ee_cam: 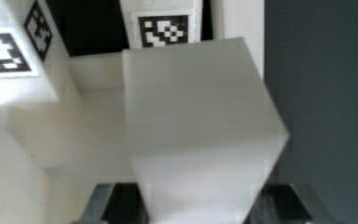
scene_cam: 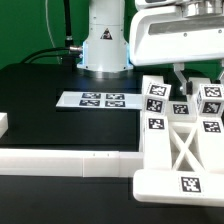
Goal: Assemble chair
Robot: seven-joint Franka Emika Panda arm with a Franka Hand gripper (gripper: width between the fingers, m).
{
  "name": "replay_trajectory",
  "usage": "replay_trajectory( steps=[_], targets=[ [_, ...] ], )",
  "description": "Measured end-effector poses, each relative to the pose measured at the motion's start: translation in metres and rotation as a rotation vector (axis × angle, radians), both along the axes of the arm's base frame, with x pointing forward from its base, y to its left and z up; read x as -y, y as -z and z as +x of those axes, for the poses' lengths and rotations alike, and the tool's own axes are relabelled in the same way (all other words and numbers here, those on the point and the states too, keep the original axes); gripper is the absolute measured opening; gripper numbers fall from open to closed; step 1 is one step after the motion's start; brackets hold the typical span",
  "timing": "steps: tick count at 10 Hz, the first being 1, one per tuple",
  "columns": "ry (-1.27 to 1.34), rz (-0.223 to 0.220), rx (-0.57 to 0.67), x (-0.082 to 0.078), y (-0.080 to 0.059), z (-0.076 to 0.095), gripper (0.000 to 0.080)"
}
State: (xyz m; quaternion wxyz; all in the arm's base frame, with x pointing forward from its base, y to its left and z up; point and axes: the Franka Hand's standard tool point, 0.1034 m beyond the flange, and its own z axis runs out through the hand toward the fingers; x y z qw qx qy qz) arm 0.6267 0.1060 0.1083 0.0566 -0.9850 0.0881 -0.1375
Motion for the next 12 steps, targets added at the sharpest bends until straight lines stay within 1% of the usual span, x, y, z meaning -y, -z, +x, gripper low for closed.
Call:
replay_trajectory(
  steps=[1, 2, 3, 4, 6, 9, 10, 11, 12],
  targets=[
    [0.002, -0.008, 0.039, -0.003, 0.004, -0.013, 0.0281],
    [0.001, -0.012, 0.056, -0.005, 0.008, -0.023, 0.0281],
    [0.015, -0.012, 0.084, -0.013, 0.011, -0.03, 0.0281],
    [0.009, -0.018, 0.114, -0.015, 0.013, -0.033, 0.0281],
    [0.01, -0.025, 0.183, -0.015, 0.013, -0.029, 0.0281],
    [0.006, -0.028, 0.183, -0.014, 0.013, -0.029, 0.0281],
    [0.005, -0.027, 0.181, -0.014, 0.012, -0.029, 0.0453],
    [0.005, -0.019, 0.165, -0.016, 0.004, -0.028, 0.0595],
    [0.003, -0.015, 0.165, -0.016, -0.004, -0.026, 0.0595]
  ],
)
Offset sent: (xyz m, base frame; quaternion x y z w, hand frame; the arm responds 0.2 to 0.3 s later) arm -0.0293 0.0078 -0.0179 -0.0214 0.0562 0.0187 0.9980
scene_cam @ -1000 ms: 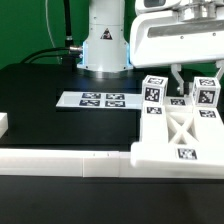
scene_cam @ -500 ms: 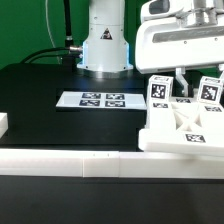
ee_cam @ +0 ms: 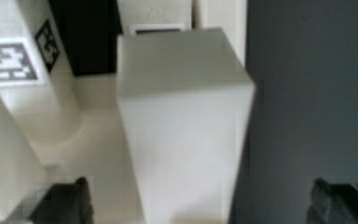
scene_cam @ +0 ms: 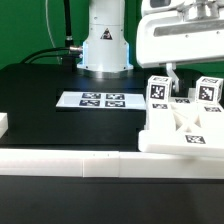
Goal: Assemble chair
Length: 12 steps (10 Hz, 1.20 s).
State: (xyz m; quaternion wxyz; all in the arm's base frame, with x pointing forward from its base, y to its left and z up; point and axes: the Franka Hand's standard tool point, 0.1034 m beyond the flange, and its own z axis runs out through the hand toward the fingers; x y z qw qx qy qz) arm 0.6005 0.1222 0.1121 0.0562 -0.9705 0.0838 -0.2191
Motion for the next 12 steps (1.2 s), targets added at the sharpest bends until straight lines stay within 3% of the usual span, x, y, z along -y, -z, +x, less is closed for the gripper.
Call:
replay_trajectory(
  steps=[1, 2, 3, 4, 8, 10, 12],
  targets=[
    [-0.004, 0.002, -0.004, 0.0, -0.007, 0.001, 0.0641],
    [-0.006, 0.01, -0.016, 0.001, -0.019, 0.002, 0.0647],
    [-0.007, 0.017, -0.045, 0.001, -0.023, 0.002, 0.0649],
    [-0.008, 0.017, -0.05, 0.001, -0.022, 0.002, 0.0649],
    [-0.093, 0.027, -0.321, 0.013, -0.016, 0.0, 0.0649],
    [-0.1, 0.057, -0.463, 0.017, -0.022, 0.004, 0.0649],
    [-0.094, 0.055, -0.435, 0.013, -0.023, 0.009, 0.0649]
  ],
)
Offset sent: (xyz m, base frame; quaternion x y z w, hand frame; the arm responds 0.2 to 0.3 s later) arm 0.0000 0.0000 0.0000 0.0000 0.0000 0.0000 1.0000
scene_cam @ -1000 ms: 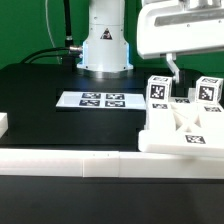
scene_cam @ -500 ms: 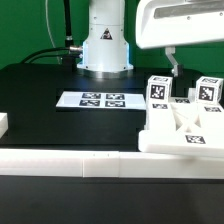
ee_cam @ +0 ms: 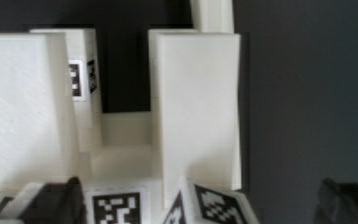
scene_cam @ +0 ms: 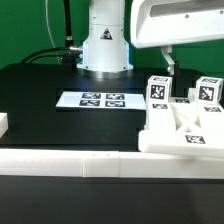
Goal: Assemble chair
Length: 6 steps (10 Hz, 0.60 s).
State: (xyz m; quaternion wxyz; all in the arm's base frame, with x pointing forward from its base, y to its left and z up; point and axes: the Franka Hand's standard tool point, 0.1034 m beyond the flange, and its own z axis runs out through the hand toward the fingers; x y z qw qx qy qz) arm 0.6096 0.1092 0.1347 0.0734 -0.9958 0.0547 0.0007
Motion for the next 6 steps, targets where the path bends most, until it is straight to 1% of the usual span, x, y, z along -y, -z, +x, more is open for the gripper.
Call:
replay_trajectory(
  steps=[1, 2, 3, 4, 5, 6],
  targets=[
    [0.0, 0.0, 0.0, -0.001, 0.0, 0.0, 0.0649],
    [-0.023, 0.0, 0.003, -0.011, -0.001, -0.001, 0.0649],
    [-0.167, -0.012, 0.031, -0.019, -0.003, 0.0, 0.0649],
    [-0.276, -0.024, 0.05, -0.018, -0.004, 0.002, 0.0649],
    [-0.324, -0.028, 0.055, -0.016, -0.003, 0.002, 0.0649],
    [-0.453, -0.035, 0.07, -0.014, -0.003, 0.002, 0.0649]
  ],
)
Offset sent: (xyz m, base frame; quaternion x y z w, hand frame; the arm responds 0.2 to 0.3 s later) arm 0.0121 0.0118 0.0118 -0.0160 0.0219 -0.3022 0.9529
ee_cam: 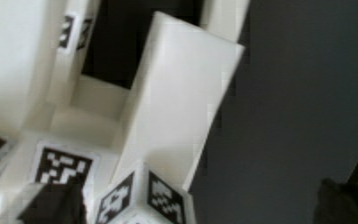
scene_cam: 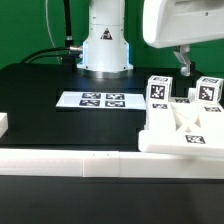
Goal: Assemble chair
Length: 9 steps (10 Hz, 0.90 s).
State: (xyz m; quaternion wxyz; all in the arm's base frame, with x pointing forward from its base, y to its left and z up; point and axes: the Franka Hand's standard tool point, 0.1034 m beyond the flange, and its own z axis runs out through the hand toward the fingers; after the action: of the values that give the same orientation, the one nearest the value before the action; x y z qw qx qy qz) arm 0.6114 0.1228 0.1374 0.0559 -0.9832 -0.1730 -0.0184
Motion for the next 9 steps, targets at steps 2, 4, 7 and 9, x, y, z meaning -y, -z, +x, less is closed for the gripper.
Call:
replay_trajectory(
  steps=[2, 4, 7, 9],
  targets=[
    [-0.196, -0.026, 0.02, 0.003, 0.001, 0.004, 0.0649],
    [-0.349, -0.047, 0.042, 0.007, 0.002, 0.024, 0.0649],
    [-0.498, -0.061, 0.055, 0.02, 0.004, 0.03, 0.0649],
    [-0.458, -0.059, 0.049, 0.016, 0.007, 0.029, 0.0649]
  ],
)
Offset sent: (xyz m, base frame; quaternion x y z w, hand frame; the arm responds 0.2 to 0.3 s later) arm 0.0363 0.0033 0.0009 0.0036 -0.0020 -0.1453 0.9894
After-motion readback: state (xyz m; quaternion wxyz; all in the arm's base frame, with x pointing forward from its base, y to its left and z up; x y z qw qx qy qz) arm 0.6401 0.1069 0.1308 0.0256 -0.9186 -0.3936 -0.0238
